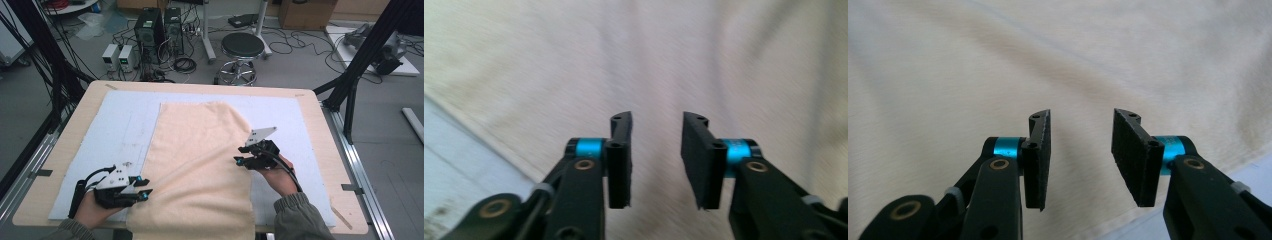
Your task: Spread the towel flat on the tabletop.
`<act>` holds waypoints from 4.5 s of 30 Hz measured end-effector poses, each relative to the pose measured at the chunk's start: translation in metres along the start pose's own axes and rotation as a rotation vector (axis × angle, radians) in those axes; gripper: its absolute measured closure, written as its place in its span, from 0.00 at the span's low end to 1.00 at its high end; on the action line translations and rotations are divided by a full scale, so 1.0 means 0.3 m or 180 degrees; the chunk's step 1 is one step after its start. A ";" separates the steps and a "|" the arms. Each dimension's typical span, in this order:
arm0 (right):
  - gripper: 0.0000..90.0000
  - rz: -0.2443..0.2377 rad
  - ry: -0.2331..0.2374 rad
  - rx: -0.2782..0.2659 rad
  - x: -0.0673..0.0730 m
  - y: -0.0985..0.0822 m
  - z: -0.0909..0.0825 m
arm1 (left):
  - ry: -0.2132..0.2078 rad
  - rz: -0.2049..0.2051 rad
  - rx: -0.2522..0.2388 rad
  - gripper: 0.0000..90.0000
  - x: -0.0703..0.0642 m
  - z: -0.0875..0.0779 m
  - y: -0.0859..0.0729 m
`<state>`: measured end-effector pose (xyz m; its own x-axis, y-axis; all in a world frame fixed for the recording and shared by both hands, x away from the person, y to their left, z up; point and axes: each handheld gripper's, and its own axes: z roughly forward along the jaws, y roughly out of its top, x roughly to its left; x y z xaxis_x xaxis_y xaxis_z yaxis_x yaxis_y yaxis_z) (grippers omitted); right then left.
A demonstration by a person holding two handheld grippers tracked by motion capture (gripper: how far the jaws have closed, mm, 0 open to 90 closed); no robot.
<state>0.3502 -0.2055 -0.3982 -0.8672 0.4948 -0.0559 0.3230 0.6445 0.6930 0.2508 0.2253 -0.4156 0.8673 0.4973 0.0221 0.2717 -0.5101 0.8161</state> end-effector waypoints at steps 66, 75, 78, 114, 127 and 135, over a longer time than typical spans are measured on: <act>0.67 0.0547 -0.1582 -0.0381 -0.255 0.176 0.101 | 0.0371 -0.0178 0.0102 0.56 0.121 0.139 0.018; 0.53 0.0748 -0.0820 -0.0022 -0.248 0.120 0.146 | 0.0406 -0.0154 0.0124 0.54 0.120 0.139 0.020; 0.51 0.0759 -0.0573 -0.0020 -0.228 0.096 0.150 | 0.0435 -0.0173 0.0128 0.53 0.125 0.142 0.018; 0.75 0.0205 0.0382 0.0034 0.095 -0.140 0.003 | 0.0471 -0.0314 0.0330 0.69 0.152 0.128 0.013; 0.37 0.0478 0.0124 -0.0381 0.008 -0.077 -0.035 | 0.0557 -0.0432 0.0075 0.46 0.188 0.091 0.075; 0.30 0.0476 0.0030 -0.0393 -0.066 0.013 -0.046 | 0.0601 -0.0475 -0.0021 0.43 0.223 0.083 0.138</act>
<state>0.3633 -0.2206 -0.3845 -0.8168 0.5738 0.0605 0.4001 0.4877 0.7760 0.3304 0.2202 -0.3947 0.7241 0.6897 0.0080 0.3878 -0.4167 0.8222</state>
